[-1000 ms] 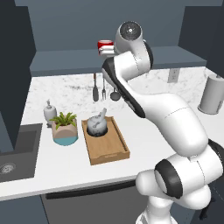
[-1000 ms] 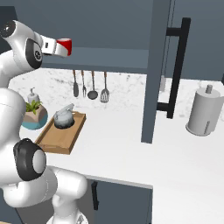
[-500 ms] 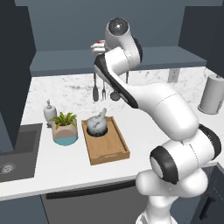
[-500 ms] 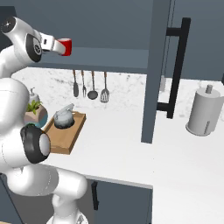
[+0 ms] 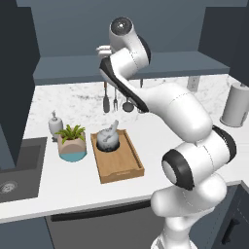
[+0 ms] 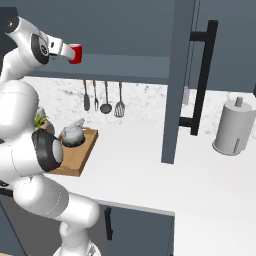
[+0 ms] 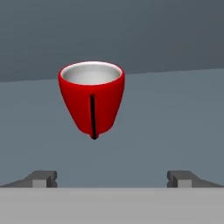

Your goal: Pick the kettle from the counter and place it on the tray. Then pick the mug from the cabinet and place it on the tray. Then close the cabinet doors.

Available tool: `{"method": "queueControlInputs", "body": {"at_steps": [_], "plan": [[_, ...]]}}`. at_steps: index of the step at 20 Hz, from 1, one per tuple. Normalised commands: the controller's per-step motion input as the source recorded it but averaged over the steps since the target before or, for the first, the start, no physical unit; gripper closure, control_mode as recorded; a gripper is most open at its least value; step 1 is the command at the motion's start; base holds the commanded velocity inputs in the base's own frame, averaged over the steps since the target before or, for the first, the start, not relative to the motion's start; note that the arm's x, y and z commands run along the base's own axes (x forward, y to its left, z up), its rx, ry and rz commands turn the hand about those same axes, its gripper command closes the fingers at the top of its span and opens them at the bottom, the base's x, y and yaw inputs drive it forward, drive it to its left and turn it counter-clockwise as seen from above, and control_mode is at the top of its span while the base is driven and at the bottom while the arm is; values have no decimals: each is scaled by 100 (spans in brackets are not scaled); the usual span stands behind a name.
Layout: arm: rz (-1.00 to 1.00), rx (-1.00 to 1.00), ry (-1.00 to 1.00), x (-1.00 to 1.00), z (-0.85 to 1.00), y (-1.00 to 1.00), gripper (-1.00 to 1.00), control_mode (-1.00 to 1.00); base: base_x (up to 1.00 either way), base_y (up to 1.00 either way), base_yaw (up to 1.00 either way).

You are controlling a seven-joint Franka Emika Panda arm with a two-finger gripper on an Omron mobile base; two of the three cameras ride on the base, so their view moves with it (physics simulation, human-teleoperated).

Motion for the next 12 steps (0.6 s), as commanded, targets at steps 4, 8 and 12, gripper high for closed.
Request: {"method": "queueControlInputs", "body": {"at_steps": [4, 8, 12], "plan": [[-4, 0, 0, 22, 0, 0, -100, -100, 0, 0, 0], [-2, 0, 0, 28, 0, 0, -100, -100, 0, 0, 0], [-1, 0, 0, 23, -1, 0, -100, -100, 0, 0, 0]]}}
